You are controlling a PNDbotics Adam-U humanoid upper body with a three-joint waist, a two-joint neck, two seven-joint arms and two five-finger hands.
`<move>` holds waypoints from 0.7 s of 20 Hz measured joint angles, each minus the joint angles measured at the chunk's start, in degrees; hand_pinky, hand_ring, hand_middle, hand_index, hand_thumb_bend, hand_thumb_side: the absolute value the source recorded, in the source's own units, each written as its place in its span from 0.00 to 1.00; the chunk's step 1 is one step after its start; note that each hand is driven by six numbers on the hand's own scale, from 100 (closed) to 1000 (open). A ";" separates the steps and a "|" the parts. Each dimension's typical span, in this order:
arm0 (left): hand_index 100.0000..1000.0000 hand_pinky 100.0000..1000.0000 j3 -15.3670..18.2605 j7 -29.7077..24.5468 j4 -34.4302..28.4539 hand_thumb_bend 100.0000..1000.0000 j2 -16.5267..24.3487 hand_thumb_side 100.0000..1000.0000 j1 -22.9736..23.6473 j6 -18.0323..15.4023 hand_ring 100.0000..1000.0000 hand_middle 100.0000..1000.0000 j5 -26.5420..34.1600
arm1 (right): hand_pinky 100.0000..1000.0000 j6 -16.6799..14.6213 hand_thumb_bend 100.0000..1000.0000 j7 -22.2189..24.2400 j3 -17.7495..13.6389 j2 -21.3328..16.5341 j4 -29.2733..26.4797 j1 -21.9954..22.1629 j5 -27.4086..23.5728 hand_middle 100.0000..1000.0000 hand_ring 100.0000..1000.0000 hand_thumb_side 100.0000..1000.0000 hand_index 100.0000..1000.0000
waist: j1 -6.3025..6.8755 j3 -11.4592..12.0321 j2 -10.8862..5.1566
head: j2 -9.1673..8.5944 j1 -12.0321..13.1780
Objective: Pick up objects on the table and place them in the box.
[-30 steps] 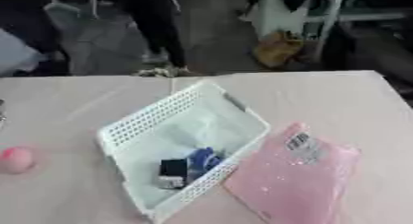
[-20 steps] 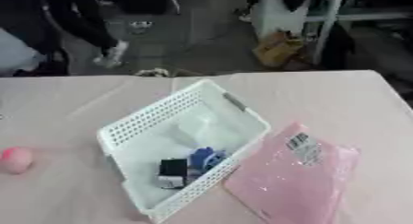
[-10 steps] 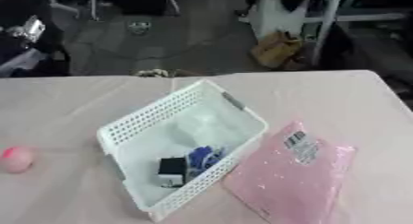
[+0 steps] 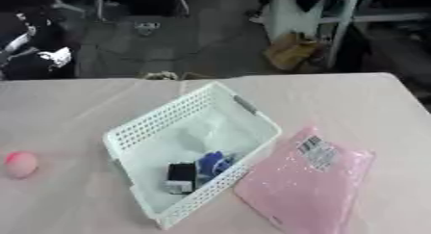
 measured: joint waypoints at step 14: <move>1.00 1.00 -2.30 -1.92 18.81 0.62 0.08 1.00 4.59 3.85 1.00 1.00 6.59 | 0.74 0.02 0.00 -0.01 0.00 -0.29 0.00 0.02 -0.04 0.74 0.78 1.00 0.76 | 0.05 -0.22 0.00 | -0.01 -0.22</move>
